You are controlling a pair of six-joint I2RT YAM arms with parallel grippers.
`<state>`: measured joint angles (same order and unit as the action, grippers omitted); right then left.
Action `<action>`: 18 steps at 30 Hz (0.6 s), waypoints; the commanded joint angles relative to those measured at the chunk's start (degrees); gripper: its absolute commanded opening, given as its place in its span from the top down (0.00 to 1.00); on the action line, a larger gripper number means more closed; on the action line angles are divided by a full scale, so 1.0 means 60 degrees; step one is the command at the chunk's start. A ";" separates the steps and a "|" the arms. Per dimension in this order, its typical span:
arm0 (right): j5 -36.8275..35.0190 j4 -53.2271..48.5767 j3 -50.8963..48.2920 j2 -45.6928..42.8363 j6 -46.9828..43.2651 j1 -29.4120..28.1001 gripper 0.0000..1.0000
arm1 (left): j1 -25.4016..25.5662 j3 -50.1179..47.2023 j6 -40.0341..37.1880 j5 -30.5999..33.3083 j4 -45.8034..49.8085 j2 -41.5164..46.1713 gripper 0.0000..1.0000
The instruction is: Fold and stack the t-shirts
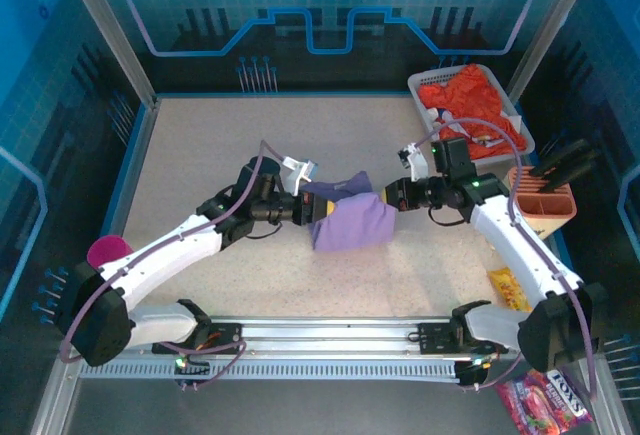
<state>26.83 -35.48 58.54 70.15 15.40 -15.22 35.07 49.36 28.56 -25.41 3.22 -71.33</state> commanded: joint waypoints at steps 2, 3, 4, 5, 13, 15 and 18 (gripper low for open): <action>0.0073 0.0240 0.0650 0.0617 0.0041 0.0006 1.00 | -0.0278 0.0353 0.0023 0.0153 -0.0012 -0.0647 1.00; 0.0105 0.0252 0.0843 0.0820 0.0027 0.0032 1.00 | -0.0377 0.0420 0.0027 0.0100 -0.0105 -0.0833 1.00; 0.0128 0.0260 0.1027 0.1051 0.0006 0.0032 1.00 | -0.0470 0.0518 0.0016 0.0030 -0.0143 -0.1022 1.00; 0.0169 0.0258 0.1198 0.1246 -0.0001 0.0046 1.00 | -0.0580 0.0607 0.0011 -0.0033 -0.0169 -0.1162 1.00; 0.0310 0.0494 0.2369 0.2760 -0.0058 0.0098 1.00 | -0.1326 0.1085 0.0078 -0.0410 -0.0585 -0.2239 1.00; 0.0424 0.0595 0.2578 0.3133 -0.0061 0.0109 1.00 | -0.1438 0.1154 0.0093 -0.0426 -0.0656 -0.2465 1.00; 0.0537 0.0801 0.2840 0.3690 -0.0037 0.0121 1.00 | -0.1633 0.1179 0.0145 -0.0505 -0.0860 -0.2781 1.00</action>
<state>27.92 -32.36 73.21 89.89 15.40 -15.20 26.06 54.85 28.62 -26.41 0.54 -86.50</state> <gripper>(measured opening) 0.064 0.054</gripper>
